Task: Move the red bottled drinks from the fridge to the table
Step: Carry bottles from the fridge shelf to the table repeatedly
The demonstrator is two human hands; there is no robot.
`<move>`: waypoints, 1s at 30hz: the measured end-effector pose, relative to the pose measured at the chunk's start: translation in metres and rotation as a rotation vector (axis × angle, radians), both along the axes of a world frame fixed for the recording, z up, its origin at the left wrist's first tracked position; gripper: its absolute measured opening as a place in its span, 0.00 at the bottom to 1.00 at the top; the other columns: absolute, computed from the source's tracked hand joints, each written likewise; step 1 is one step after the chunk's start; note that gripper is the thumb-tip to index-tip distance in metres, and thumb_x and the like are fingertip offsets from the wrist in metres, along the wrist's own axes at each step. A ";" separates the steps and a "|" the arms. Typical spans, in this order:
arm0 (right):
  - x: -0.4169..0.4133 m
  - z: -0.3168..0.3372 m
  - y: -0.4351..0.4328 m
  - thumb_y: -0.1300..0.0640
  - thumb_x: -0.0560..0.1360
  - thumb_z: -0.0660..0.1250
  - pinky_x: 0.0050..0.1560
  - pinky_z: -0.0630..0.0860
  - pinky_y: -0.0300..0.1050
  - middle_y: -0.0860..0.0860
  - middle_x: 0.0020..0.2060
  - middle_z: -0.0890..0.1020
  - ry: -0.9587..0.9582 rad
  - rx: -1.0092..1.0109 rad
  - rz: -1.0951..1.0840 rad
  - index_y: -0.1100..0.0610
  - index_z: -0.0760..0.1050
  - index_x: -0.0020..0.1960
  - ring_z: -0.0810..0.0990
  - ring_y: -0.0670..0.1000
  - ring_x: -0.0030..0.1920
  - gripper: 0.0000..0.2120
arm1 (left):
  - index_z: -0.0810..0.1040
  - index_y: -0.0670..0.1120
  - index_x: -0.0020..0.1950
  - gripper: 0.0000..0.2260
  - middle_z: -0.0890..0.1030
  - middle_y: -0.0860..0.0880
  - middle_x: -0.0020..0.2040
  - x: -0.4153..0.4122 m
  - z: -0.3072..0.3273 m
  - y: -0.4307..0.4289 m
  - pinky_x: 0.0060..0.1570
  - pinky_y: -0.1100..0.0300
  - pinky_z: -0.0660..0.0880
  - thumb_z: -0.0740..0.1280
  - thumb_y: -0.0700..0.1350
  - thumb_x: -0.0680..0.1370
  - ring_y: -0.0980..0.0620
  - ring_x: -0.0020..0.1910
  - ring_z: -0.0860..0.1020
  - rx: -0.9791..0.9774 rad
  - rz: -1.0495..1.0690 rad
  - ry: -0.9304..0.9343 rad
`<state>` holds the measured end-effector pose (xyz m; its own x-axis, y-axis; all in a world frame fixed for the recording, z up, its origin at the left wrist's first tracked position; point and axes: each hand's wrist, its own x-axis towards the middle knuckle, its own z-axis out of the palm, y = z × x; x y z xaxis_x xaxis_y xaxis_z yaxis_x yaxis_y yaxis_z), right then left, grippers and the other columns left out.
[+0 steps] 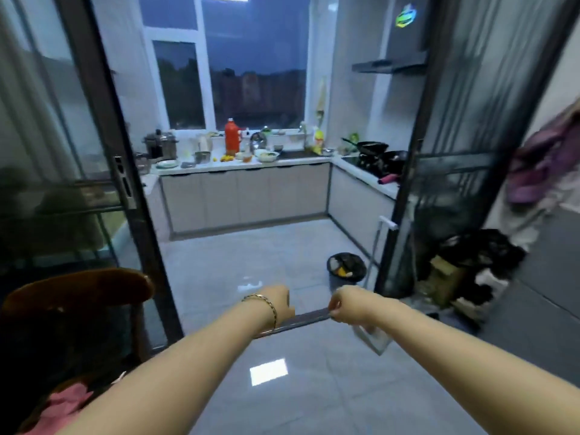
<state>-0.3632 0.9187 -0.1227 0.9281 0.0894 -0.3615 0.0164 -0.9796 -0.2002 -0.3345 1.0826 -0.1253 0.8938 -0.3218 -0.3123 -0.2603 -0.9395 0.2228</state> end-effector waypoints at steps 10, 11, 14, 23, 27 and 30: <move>-0.020 0.054 -0.358 0.57 0.74 0.63 0.54 0.78 0.50 0.58 0.54 0.82 -0.151 -0.054 -0.510 0.62 0.80 0.55 0.80 0.58 0.55 0.14 | 0.76 0.41 0.46 0.11 0.79 0.41 0.48 0.056 0.050 -0.372 0.51 0.51 0.75 0.61 0.48 0.77 0.42 0.50 0.78 -0.111 -0.424 -0.113; -0.025 0.058 -0.395 0.57 0.74 0.63 0.55 0.78 0.50 0.57 0.54 0.82 -0.168 -0.064 -0.568 0.61 0.80 0.55 0.80 0.58 0.55 0.13 | 0.76 0.42 0.47 0.11 0.79 0.41 0.49 0.059 0.055 -0.415 0.51 0.52 0.75 0.61 0.49 0.77 0.43 0.51 0.78 -0.122 -0.484 -0.125; -0.035 0.068 -0.479 0.58 0.74 0.63 0.56 0.77 0.49 0.55 0.55 0.81 -0.185 -0.075 -0.716 0.60 0.79 0.54 0.79 0.57 0.56 0.12 | 0.77 0.43 0.51 0.11 0.78 0.45 0.49 0.063 0.070 -0.507 0.49 0.54 0.74 0.60 0.49 0.78 0.45 0.51 0.78 -0.129 -0.641 -0.145; -0.029 0.094 -0.691 0.57 0.75 0.61 0.59 0.76 0.48 0.56 0.57 0.80 -0.226 -0.176 -1.089 0.59 0.78 0.57 0.78 0.56 0.57 0.14 | 0.76 0.44 0.42 0.09 0.78 0.45 0.42 0.103 0.107 -0.768 0.41 0.58 0.73 0.60 0.47 0.76 0.46 0.42 0.76 -0.193 -0.990 -0.311; -0.014 0.114 -0.770 0.57 0.74 0.61 0.57 0.75 0.46 0.54 0.57 0.80 -0.282 -0.207 -1.238 0.57 0.78 0.56 0.78 0.56 0.57 0.13 | 0.78 0.45 0.49 0.09 0.81 0.46 0.50 0.124 0.124 -0.867 0.43 0.59 0.72 0.60 0.47 0.77 0.46 0.49 0.78 -0.250 -1.086 -0.358; -0.001 0.129 -0.826 0.59 0.74 0.60 0.51 0.75 0.46 0.55 0.53 0.81 -0.327 -0.232 -1.319 0.58 0.79 0.54 0.79 0.57 0.53 0.12 | 0.79 0.44 0.54 0.12 0.81 0.45 0.52 0.140 0.134 -0.936 0.42 0.59 0.71 0.59 0.46 0.78 0.45 0.50 0.79 -0.292 -1.122 -0.357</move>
